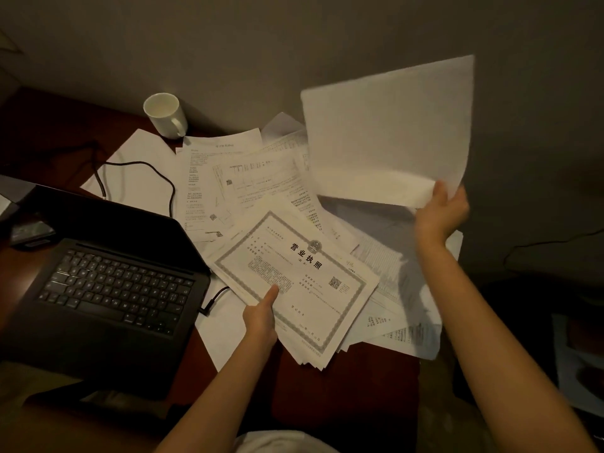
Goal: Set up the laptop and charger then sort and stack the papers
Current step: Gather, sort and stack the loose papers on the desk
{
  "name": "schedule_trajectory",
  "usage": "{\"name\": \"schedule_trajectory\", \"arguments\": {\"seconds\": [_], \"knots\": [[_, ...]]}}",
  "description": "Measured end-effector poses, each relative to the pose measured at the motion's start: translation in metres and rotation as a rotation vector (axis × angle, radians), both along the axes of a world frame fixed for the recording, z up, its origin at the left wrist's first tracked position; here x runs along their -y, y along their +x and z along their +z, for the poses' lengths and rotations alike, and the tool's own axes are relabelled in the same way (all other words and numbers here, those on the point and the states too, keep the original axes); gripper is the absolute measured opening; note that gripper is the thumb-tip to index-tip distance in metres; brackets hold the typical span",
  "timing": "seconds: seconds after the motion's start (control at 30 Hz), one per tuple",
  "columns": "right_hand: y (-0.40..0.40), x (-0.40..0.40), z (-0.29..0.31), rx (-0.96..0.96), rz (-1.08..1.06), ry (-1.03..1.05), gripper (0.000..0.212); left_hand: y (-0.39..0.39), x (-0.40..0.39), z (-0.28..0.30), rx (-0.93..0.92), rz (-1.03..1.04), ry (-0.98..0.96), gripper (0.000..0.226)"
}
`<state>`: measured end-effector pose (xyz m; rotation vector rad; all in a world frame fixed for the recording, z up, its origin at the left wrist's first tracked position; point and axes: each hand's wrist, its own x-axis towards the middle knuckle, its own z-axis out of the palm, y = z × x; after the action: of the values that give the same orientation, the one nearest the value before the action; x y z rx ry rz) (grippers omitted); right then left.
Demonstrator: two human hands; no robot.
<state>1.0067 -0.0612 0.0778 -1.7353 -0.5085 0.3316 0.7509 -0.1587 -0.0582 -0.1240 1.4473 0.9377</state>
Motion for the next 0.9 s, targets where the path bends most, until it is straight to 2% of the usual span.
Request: {"name": "schedule_trajectory", "arguments": {"seconds": [0.1,0.2,0.37,0.43,0.5,0.57,0.6,0.67,0.77,0.9], "knots": [[-0.03,0.028,-0.001,-0.243,-0.032,0.018,0.017,0.005,0.0,0.004,-0.015,0.021,-0.005,0.037],[-0.07,0.075,-0.031,-0.441,-0.034,-0.113,0.013,0.007,0.004,0.008,0.004,0.029,-0.006,0.03],[-0.123,0.148,-0.092,-0.715,-0.026,-0.327,0.016,0.005,0.01,0.015,0.201,0.168,0.148,0.059],[-0.137,0.167,-0.098,-0.797,-0.025,-0.381,0.024,0.004,0.01,0.013,0.184,0.19,0.166,0.063],[-0.145,0.178,-0.1,-0.839,0.038,-0.418,0.022,0.005,0.009,0.014,0.126,0.138,0.141,0.067],[-0.147,0.184,-0.101,-0.873,0.147,-0.509,0.019,0.005,0.009,0.008,-0.047,-0.002,0.022,0.071],[-0.144,0.186,-0.105,-0.874,0.2,-0.567,0.02,0.006,0.008,0.005,-0.148,-0.039,-0.017,0.068],[-0.133,0.185,-0.11,-0.764,0.272,-0.697,0.021,0.008,0.006,0.0,-0.215,-0.001,-0.014,0.058],[-0.106,0.167,-0.117,-0.42,0.286,-0.806,0.028,0.006,0.002,0.002,-0.198,0.069,-0.016,0.048],[-0.082,0.115,-0.11,-0.073,0.309,-0.765,0.037,0.002,0.008,-0.001,-0.122,0.082,-0.029,0.035]]}}
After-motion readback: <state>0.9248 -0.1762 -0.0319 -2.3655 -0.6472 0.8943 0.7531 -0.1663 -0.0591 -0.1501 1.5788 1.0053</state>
